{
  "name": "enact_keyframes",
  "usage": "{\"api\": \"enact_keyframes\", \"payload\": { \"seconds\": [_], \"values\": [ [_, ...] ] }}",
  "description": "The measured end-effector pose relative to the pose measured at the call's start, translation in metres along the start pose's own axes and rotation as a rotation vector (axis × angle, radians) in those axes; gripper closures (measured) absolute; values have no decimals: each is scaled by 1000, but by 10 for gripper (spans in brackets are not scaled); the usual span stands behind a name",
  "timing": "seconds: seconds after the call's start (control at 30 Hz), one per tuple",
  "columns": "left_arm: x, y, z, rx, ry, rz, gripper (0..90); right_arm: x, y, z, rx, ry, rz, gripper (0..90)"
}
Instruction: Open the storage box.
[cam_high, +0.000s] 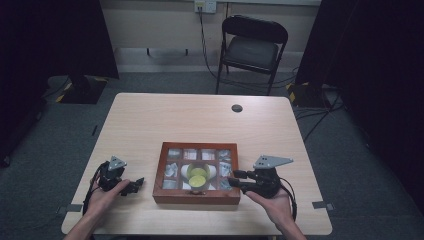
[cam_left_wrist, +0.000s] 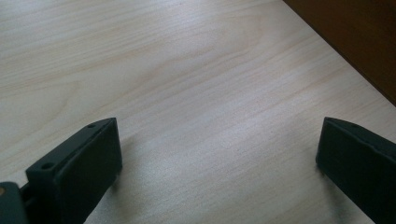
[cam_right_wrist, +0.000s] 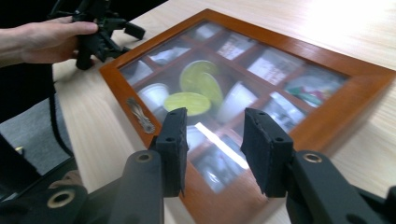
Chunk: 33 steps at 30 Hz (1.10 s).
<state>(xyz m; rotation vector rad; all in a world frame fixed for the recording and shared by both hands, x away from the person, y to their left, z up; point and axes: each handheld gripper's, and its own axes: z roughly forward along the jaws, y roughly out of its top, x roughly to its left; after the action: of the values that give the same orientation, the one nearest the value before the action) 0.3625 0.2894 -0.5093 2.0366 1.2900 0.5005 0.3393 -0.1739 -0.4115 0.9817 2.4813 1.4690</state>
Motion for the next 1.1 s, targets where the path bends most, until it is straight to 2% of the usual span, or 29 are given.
{"api": "enact_keyframes", "payload": {
  "seconds": [0.3,0.43,0.67,0.77,1.03,1.1],
  "values": [
    [0,0,0,2,0,3,0,13,18,15,-4,64,-32,616],
    [0,0,0,0,0,1,0,19,24,22,-12,113,-22,608],
    [0,0,0,0,1,0,0,28,32,37,9,163,-53,613],
    [0,0,0,0,0,0,0,32,36,45,28,162,-68,623],
    [0,0,0,0,0,0,0,41,33,66,68,211,-87,689],
    [0,0,0,0,0,0,0,43,29,72,105,215,-100,710]
  ]
}}
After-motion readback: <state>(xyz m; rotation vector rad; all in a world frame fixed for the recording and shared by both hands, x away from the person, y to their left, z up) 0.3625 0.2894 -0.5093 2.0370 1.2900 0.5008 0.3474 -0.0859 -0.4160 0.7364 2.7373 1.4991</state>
